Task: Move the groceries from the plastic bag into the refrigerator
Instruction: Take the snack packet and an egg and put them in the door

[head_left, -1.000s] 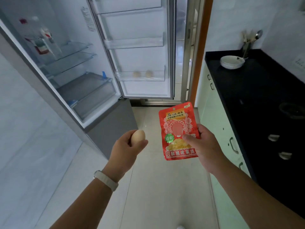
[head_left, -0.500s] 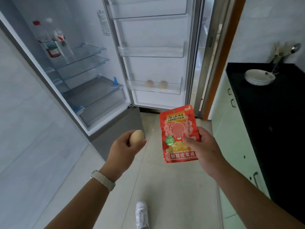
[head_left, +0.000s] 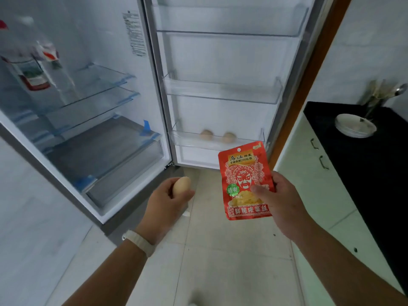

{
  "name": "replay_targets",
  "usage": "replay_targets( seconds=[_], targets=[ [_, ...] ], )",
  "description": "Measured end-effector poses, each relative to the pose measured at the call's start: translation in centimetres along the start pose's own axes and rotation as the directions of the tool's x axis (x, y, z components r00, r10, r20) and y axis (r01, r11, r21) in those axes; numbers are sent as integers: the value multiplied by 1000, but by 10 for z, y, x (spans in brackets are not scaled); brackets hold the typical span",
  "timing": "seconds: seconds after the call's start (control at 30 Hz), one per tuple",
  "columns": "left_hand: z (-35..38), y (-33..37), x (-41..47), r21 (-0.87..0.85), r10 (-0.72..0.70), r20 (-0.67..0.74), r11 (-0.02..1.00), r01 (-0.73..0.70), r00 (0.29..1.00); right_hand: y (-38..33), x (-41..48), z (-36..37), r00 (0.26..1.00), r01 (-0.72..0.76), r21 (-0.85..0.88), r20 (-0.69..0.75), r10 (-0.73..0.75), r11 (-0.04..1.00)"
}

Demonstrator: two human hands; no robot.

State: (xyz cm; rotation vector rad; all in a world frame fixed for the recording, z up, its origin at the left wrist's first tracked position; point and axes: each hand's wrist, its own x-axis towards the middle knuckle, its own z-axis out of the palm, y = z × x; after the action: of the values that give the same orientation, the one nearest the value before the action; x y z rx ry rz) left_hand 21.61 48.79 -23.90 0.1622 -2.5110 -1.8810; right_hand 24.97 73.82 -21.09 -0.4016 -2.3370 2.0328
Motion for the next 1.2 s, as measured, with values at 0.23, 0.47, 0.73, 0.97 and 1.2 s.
replay_targets(
  seconds=[0.23,0.47,0.73,0.97,1.2],
  targets=[
    [-19,0,75,51,50,51,997,-53,997,-19,43,39,998,-12,23,-61,13,1000],
    [-21,-3,117,45,49,83,998,-53,995,-39,87,46,996,10,-13,-87,-11,1000],
    [-4,7,178,104,49,34,993,-53,998,-76,155,49,991,113,-10,-65,-114,993],
    [24,36,248,134,42,13,990,-43,999,-135,219,32,941,340,-96,41,-337,936],
    [53,56,297,153,54,-16,987,-51,998,-183,286,3,850,526,-226,96,-518,820]
  ],
)
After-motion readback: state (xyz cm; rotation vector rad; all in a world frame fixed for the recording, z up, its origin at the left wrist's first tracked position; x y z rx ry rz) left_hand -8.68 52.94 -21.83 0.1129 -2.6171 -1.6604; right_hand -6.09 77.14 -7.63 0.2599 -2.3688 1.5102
